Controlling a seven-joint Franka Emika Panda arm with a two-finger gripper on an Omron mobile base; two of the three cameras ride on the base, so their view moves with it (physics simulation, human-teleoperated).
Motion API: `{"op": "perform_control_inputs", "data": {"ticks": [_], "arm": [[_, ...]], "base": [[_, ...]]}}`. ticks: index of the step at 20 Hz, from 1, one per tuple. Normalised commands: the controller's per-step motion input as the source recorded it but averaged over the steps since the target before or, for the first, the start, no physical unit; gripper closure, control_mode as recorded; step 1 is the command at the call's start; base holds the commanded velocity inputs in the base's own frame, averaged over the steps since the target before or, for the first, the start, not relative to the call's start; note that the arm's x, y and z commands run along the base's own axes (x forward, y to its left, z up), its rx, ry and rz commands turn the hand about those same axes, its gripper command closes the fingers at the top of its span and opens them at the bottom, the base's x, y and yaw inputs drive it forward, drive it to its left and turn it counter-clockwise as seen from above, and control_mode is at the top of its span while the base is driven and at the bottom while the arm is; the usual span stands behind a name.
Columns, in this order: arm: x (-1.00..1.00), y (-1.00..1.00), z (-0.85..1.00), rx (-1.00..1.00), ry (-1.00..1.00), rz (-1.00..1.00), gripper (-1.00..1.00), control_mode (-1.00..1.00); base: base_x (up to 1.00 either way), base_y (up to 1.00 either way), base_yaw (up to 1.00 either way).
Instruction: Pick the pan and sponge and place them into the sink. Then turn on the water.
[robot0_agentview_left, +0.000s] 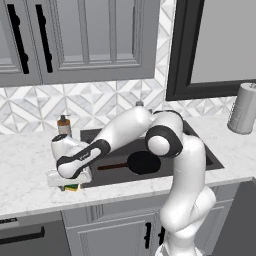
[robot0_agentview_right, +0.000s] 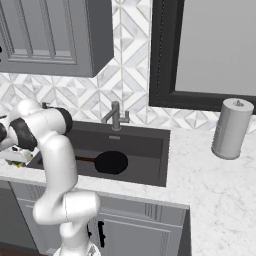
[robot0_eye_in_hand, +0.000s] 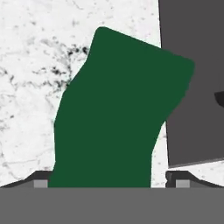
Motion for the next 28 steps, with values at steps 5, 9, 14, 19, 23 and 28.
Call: {"op": "perform_control_inputs", "data": {"ticks": [5,9,14,19,23,28], "arm": [[0.57,-0.04,-0.63,0.00,-0.14,0.09,1.00,-1.00],[0.33,-0.11,-0.38,0.02,-0.17,0.09,1.00,-1.00],[0.00,-0.30,0.19,0.00,-0.11,0.05,1.00,-1.00],[0.02,-0.62,0.66,0.00,0.07,0.03,1.00,-1.00],[0.16,-0.64,0.64,0.00,0.12,0.01,1.00,-1.00],[0.32,-0.83,0.10,0.00,0.04,0.01,1.00,-1.00]], "base": [[0.00,0.00,0.00],[0.00,0.00,0.00],[0.00,0.00,0.00],[0.00,0.00,0.00],[0.00,0.00,0.00],[0.00,0.00,0.00]]}}
